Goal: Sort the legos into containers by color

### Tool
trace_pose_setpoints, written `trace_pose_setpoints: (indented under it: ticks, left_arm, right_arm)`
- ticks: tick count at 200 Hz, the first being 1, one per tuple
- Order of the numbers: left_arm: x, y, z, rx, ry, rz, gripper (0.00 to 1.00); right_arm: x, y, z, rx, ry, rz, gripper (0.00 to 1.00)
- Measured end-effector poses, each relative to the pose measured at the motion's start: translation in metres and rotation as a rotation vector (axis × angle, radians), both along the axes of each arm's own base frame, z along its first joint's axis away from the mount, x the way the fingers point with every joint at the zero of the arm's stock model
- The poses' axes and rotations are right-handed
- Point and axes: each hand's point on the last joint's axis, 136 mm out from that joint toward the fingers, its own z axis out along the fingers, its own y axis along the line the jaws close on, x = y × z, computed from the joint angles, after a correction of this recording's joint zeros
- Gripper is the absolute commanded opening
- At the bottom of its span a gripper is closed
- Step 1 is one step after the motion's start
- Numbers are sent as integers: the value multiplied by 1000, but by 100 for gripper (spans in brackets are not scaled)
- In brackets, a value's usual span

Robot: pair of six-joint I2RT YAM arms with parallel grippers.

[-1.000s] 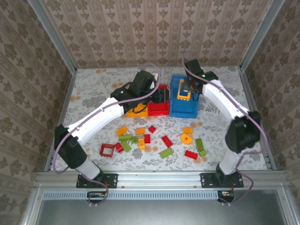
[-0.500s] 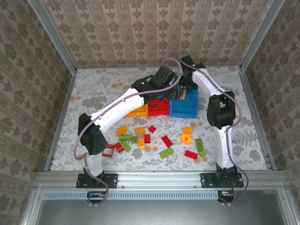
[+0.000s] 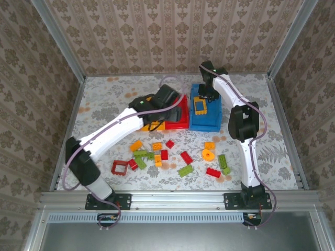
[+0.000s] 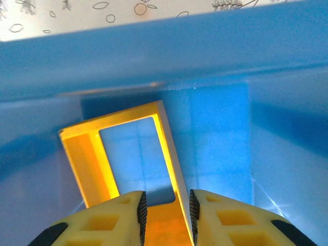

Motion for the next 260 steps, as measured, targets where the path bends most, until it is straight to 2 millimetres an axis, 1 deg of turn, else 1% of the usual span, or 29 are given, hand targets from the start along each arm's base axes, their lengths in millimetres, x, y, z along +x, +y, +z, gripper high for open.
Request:
trace_pose_setpoints:
  ticks: [6, 17, 27, 29, 32, 45, 48, 52, 53, 65, 71, 79, 88, 94, 104, 114, 125, 132, 140, 148, 168, 188, 210, 241, 260]
  left_arm:
    - [-4, 14, 1, -1, 5, 34, 61]
    - [-12, 43, 0, -2, 21, 105, 60]
    - [-22, 71, -5, 0, 40, 175, 60]
    - [-24, 77, -7, 3, 44, 190, 60]
    - [-28, 86, -9, 7, 52, 210, 59]
    - [-45, 121, -23, 25, 90, 299, 58]
    - [-49, 129, -26, 27, 100, 321, 57]
    - [-55, 138, -32, 36, 118, 345, 57]
    - [-56, 141, -33, 36, 121, 353, 57]
    - [-73, 168, -48, 53, 171, 435, 54]
    - [-81, 181, -56, 59, 196, 480, 51]
    - [-91, 197, -66, 66, 228, 539, 47]
    - [-102, 213, -77, 73, 264, 603, 44]
    - [-109, 224, -84, 81, 288, 647, 42]
    - [-119, 237, -94, 97, 325, 698, 41]
    - [-129, 250, -104, 113, 364, 754, 40]
    - [-138, 261, -115, 134, 405, 796, 40]
    - [-143, 266, -122, 148, 429, 816, 40]
    - [-150, 271, -132, 163, 461, 837, 40]
    - [-156, 274, -139, 176, 488, 852, 41]
    - [-168, 279, -153, 182, 542, 888, 40]
    - [-174, 277, -158, 148, 568, 927, 40]
    - [-180, 273, -164, 83, 580, 980, 40]
    - [-196, 268, -184, 7, 633, 1067, 41]
    - [-191, 264, -187, -55, 624, 1112, 42]
  right_arm:
    - [-1, 1, 9, -2, -16, 3, 33]
    - [-5, 3, 32, -7, -63, 13, 34]
    - [-16, 10, 61, -5, -125, 35, 35]
    - [-18, 11, 64, -3, -133, 40, 35]
    - [-23, 14, 75, -1, -156, 50, 36]
    - [-45, 27, 111, 19, -247, 94, 39]
    - [-52, 32, 121, 28, -278, 112, 39]
    - [-58, 36, 129, 36, -300, 124, 40]
    - [-63, 39, 134, 42, -318, 135, 41]
    - [-91, 61, 157, 89, -407, 216, 43]
    - [-106, 75, 165, 119, -450, 270, 45]
    - [-126, 94, 169, 165, -495, 345, 47]
    - [-148, 118, 167, 218, -531, 448, 50]
    - [-163, 135, 161, 254, -541, 517, 51]
    - [-189, 160, 142, 302, -531, 632, 52]
    - [-215, 185, 118, 351, -493, 739, 52]
    - [-240, 203, 94, 394, -440, 825, 52]
    - [-254, 212, 82, 419, -413, 868, 52]
    - [-266, 220, 74, 445, -389, 909, 52]
    - [-276, 229, 71, 470, -379, 946, 51]
    - [-291, 250, 71, 521, -380, 1024, 49]
    - [-298, 263, 63, 542, -351, 1064, 48]
    - [-298, 265, 56, 535, -336, 1077, 49]
    - [-299, 270, 60, 546, -342, 1098, 48]
    - [-300, 272, 64, 564, -340, 1109, 48]
